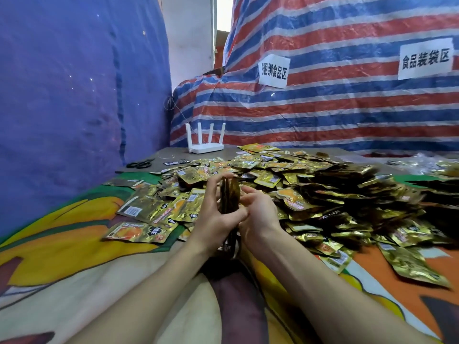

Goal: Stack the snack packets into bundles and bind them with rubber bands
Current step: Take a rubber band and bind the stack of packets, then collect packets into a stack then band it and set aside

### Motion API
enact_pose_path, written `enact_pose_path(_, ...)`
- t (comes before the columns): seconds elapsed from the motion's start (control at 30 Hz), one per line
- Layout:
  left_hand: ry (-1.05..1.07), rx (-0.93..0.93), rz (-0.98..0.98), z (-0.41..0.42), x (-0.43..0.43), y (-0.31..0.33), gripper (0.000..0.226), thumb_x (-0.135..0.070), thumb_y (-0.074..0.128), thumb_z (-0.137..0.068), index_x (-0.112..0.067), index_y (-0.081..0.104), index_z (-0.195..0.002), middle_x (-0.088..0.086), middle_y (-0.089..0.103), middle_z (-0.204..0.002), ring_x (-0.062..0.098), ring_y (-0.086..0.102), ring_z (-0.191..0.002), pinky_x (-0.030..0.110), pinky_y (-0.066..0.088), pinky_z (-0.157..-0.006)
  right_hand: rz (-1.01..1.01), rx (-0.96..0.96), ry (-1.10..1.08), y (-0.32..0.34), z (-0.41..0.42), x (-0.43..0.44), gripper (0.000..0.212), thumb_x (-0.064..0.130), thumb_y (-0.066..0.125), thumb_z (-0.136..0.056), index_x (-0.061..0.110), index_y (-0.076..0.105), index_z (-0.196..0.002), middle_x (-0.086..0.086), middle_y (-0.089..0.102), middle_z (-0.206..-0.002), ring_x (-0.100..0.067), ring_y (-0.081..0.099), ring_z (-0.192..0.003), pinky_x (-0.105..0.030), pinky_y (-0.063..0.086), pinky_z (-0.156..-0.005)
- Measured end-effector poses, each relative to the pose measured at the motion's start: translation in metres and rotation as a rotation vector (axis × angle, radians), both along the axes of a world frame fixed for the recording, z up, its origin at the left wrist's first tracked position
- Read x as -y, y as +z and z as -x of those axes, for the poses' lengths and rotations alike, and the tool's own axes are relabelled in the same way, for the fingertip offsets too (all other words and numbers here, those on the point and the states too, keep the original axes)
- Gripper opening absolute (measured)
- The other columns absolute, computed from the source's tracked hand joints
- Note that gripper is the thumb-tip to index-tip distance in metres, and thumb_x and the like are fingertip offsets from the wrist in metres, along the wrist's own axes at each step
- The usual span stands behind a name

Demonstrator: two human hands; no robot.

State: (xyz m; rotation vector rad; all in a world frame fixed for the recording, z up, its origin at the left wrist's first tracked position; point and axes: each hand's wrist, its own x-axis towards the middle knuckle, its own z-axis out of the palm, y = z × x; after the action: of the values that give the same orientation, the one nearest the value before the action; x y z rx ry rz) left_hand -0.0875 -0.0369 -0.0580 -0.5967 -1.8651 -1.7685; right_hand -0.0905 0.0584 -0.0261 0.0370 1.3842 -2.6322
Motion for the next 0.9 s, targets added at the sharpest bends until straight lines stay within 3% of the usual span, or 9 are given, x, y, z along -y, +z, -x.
enact_pose_path(0.13,0.046,-0.067,0.098,0.002,0.002,-0.006,0.098,0.004,0.072,-0.064,-0.035,0.037,-0.146,-0.006,0.064,-0.123,0.0,0.064,-0.09,0.014,0.049,-0.078,-0.217,-0.06,-0.069,0.001,-0.004,0.001,0.035,-0.003,0.044,-0.092,0.008,0.061,-0.12,-0.023,0.067,-0.117,-0.037,0.067,-0.111,-0.05,0.055,-0.096)
enact_pose_path(0.2,0.069,-0.083,0.157,0.002,0.0,-0.004,0.096,0.0,0.071,-0.062,-0.046,0.041,-0.141,0.003,0.058,-0.133,0.002,0.06,-0.098,0.012,0.046,-0.082,-0.441,-0.156,-0.108,-0.001,-0.004,0.001,0.03,0.005,0.046,-0.091,0.01,0.062,-0.115,-0.017,0.067,-0.114,-0.033,0.065,-0.11,-0.051,0.053,-0.098)
enact_pose_path(0.3,0.009,-0.082,0.137,0.001,-0.004,-0.003,0.078,0.0,0.069,-0.065,-0.034,0.051,-0.133,-0.008,0.064,-0.123,0.006,0.064,-0.108,0.016,0.048,-0.086,-0.642,-0.268,-0.157,0.003,-0.008,-0.006,0.02,0.014,0.049,-0.087,0.02,0.057,-0.104,-0.007,0.066,-0.109,-0.025,0.065,-0.104,-0.048,0.055,-0.093)
enact_pose_path(0.43,-0.017,-0.099,0.096,-0.006,-0.017,0.003,0.058,-0.004,0.07,-0.071,-0.028,0.055,-0.122,-0.012,0.067,-0.103,0.002,0.067,-0.089,0.018,0.051,-0.075,-0.731,-0.378,-0.18,0.009,-0.012,-0.029,0.022,0.012,0.054,-0.085,0.019,0.06,-0.105,-0.003,0.066,-0.101,-0.023,0.068,-0.098,-0.046,0.058,-0.088)
enact_pose_path(0.57,-0.09,-0.109,0.102,-0.008,-0.043,0.02,0.06,0.0,0.068,-0.071,-0.03,0.053,-0.121,-0.024,0.065,-0.096,-0.005,0.064,-0.083,0.014,0.052,-0.069,-0.898,-0.494,-0.183,0.016,-0.018,-0.068,0.016,0.015,0.058,-0.09,0.02,0.059,-0.105,0.003,0.065,-0.096,-0.012,0.067,-0.087,-0.024,0.053,-0.063)
enact_pose_path(0.63,-0.104,-0.141,0.134,-0.007,-0.059,0.028,0.061,-0.002,0.064,-0.069,-0.031,0.053,-0.121,-0.027,0.059,-0.095,-0.005,0.059,-0.08,0.012,0.049,-0.068,-1.017,-0.548,-0.223,0.021,-0.02,-0.094,0.015,0.017,0.061,-0.088,0.022,0.059,-0.101,0.005,0.065,-0.091,-0.01,0.066,-0.083,-0.023,0.049,-0.061)
enact_pose_path(0.77,-0.148,-0.14,0.154,-0.009,-0.086,0.019,0.06,-0.003,0.059,-0.068,-0.026,0.052,-0.123,-0.004,0.05,-0.087,0.001,0.047,-0.067,0.016,0.04,-0.059,-1.351,-0.596,-0.323,0.032,-0.029,-0.156,0.01,0.018,0.062,-0.084,0.02,0.066,-0.093,0.006,0.067,-0.082,-0.01,0.063,-0.075,-0.023,0.048,-0.059)
enact_pose_path(0.9,-0.119,-0.151,0.197,-0.012,-0.086,0.002,0.064,-0.004,0.06,-0.067,-0.034,0.054,-0.124,-0.002,0.05,-0.089,-0.001,0.047,-0.067,0.012,0.042,-0.057,-1.832,-0.433,-0.381,0.043,-0.038,-0.233,0.013,0.011,0.059,-0.077,0.019,0.068,-0.083,-0.004,0.068,-0.08,-0.023,0.063,-0.074,-0.03,0.053,-0.064)
